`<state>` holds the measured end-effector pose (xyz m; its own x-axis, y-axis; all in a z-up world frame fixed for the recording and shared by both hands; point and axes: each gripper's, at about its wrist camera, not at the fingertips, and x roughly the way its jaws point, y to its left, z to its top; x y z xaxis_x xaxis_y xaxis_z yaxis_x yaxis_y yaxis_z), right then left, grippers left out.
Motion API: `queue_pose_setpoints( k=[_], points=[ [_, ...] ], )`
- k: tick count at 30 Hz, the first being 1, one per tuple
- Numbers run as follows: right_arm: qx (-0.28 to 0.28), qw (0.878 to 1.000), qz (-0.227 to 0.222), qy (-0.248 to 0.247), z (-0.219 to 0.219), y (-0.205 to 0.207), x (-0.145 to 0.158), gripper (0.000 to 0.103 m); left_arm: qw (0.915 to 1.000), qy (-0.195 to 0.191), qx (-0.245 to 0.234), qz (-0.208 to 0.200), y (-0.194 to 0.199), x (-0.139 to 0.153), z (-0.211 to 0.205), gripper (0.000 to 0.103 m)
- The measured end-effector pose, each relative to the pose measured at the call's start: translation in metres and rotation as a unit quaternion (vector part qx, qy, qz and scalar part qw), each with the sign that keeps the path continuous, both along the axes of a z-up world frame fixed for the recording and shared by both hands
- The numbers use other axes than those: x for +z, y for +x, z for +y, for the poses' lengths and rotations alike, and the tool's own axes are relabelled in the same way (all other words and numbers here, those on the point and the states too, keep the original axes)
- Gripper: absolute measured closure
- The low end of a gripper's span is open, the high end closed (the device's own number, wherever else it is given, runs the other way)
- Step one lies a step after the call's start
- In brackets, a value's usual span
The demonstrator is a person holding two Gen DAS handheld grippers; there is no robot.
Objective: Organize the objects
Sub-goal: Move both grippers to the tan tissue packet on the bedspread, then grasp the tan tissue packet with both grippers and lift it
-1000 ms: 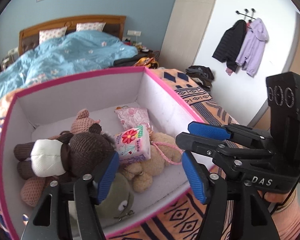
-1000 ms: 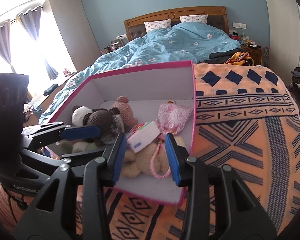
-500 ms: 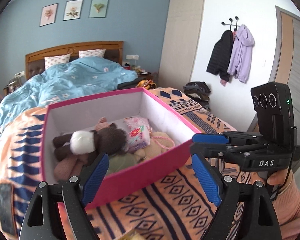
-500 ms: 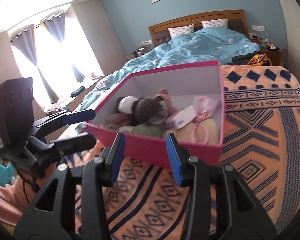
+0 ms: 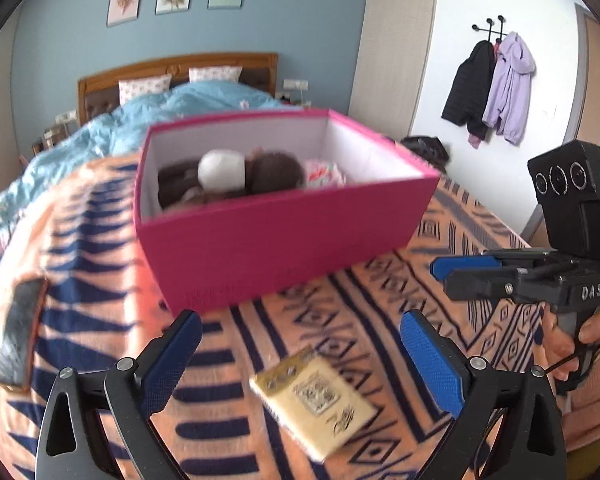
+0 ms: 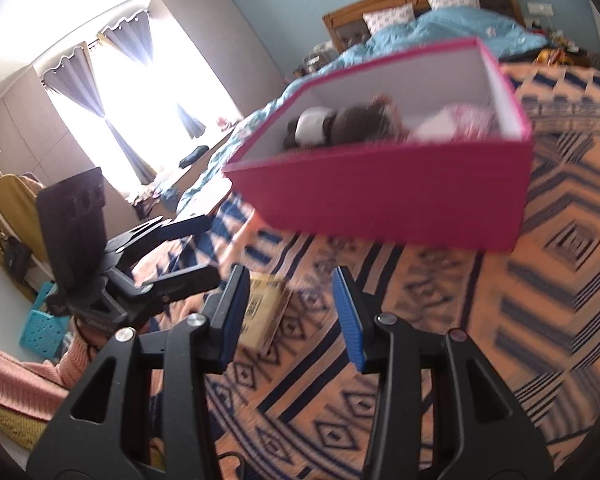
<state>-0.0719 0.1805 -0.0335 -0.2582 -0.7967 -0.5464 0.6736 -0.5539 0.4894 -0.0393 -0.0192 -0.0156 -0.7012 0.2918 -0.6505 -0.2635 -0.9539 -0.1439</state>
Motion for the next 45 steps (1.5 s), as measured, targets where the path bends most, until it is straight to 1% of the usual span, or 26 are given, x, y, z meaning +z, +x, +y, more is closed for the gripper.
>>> queue_pose_setpoints(
  k=[3,5,7,9,11,15,18,19,20,23,30,31,37,41,43,44,45],
  points=[
    [0.022,1.0,-0.019,0.01,-0.009,0.008,-0.014,0.058,0.9996,0.015,-0.005,-0.023,-0.002,-0.013,-0.008,0.002],
    [0.043,0.998,-0.039,0.005,-0.015,0.013,-0.022,0.058,0.9989,0.023,-0.011,-0.038,-0.003,-0.023,-0.011,0.003],
    [0.057,0.997,-0.046,0.012,-0.021,0.019,-0.029,0.058,0.9984,0.027,-0.014,-0.048,-0.004,-0.029,-0.013,0.004],
    [0.072,0.996,-0.055,0.016,-0.029,0.023,-0.035,0.058,0.9978,0.029,-0.023,-0.055,-0.006,-0.033,-0.014,0.006],
    [0.094,0.993,-0.076,0.01,-0.037,0.026,-0.042,0.058,0.9972,0.03,-0.029,-0.063,-0.008,-0.037,-0.014,0.01],
    [0.136,0.986,-0.094,0.021,-0.054,0.038,-0.055,0.058,0.9951,0.041,-0.044,-0.079,-0.017,-0.042,-0.015,0.015],
    [0.151,0.982,-0.108,0.023,-0.064,0.042,-0.065,0.058,0.9923,0.052,-0.055,-0.098,-0.026,-0.048,-0.016,0.024],
    [0.15,0.982,-0.112,0.022,-0.065,0.041,-0.067,0.058,0.9915,0.054,-0.06,-0.103,-0.027,-0.05,-0.015,0.029],
    [0.145,0.983,-0.113,0.02,-0.066,0.04,-0.068,0.058,0.9907,0.056,-0.064,-0.106,-0.028,-0.051,-0.015,0.032],
    [0.13,0.985,-0.113,0.01,-0.061,0.034,-0.069,0.058,0.9881,0.058,-0.076,-0.12,-0.028,-0.056,-0.012,0.035],
    [0.082,0.992,-0.1,0.012,-0.042,0.023,-0.068,0.058,0.9832,0.076,-0.096,-0.135,-0.021,-0.057,-0.008,0.035],
    [0.076,0.992,-0.099,0.011,-0.04,0.021,-0.067,0.058,0.9829,0.076,-0.099,-0.136,-0.02,-0.057,-0.007,0.035],
    [0.053,0.994,-0.095,0.022,-0.025,0.017,-0.065,0.058,0.9785,0.105,-0.107,-0.141,-0.016,-0.059,-0.003,0.036],
    [0.029,0.995,-0.094,0.018,-0.011,0.011,-0.06,0.058,0.9766,0.11,-0.119,-0.142,-0.01,-0.06,0.003,0.036],
    [0.013,0.995,-0.092,0.018,-0.006,0.008,-0.057,0.058,0.9739,0.118,-0.13,-0.145,-0.008,-0.059,0.007,0.036],
    [0.01,0.996,-0.09,0.021,-0.007,0.007,-0.057,0.058,0.971,0.126,-0.14,-0.148,-0.006,-0.059,0.01,0.036],
    [0.007,0.996,-0.089,0.024,-0.007,0.007,-0.057,0.058,0.9699,0.126,-0.147,-0.148,-0.004,-0.059,0.013,0.036]
  ],
)
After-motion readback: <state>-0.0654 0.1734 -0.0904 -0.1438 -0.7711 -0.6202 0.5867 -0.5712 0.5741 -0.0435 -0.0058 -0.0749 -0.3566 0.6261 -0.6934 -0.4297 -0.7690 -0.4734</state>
